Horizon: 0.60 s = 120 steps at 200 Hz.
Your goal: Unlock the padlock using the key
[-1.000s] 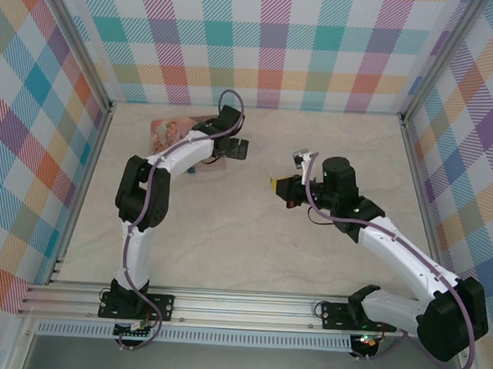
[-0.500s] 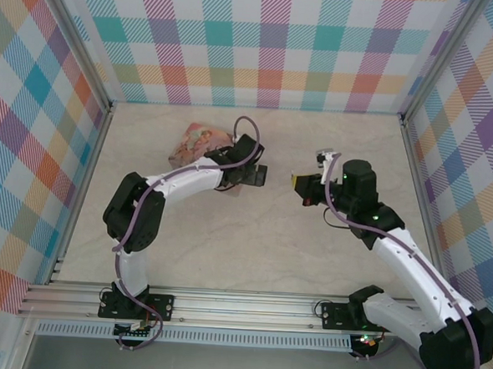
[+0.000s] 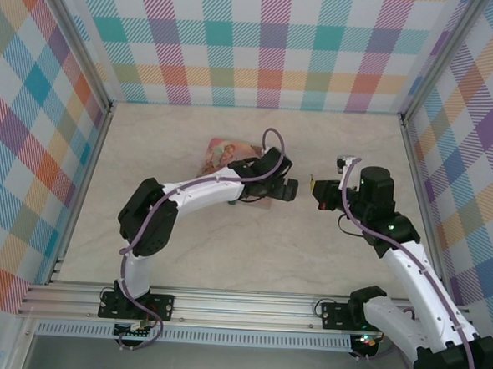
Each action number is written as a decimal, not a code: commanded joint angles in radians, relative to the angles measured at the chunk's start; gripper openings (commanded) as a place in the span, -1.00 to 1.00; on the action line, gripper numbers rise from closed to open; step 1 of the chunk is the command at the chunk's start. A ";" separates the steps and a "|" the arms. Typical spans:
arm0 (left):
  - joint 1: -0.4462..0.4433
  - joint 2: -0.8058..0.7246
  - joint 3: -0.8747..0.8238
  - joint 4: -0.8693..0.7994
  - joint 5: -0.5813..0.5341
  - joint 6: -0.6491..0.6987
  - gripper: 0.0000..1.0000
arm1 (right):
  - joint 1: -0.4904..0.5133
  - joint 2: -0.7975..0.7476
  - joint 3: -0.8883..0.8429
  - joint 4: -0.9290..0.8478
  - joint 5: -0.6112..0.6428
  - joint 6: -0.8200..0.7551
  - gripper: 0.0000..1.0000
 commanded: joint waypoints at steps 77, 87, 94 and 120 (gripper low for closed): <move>0.035 -0.312 -0.205 0.052 0.048 0.033 1.00 | -0.005 0.019 -0.038 0.054 -0.045 0.023 -1.00; 0.054 -0.392 -0.297 0.100 0.048 0.011 1.00 | -0.005 0.031 -0.046 0.077 -0.064 0.031 -1.00; 0.073 -0.446 -0.361 0.134 0.056 -0.009 1.00 | -0.005 0.047 -0.048 0.091 -0.078 0.035 -1.00; 0.142 -0.618 -0.593 0.273 0.084 -0.069 1.00 | -0.006 0.111 -0.055 0.144 -0.131 0.067 -1.00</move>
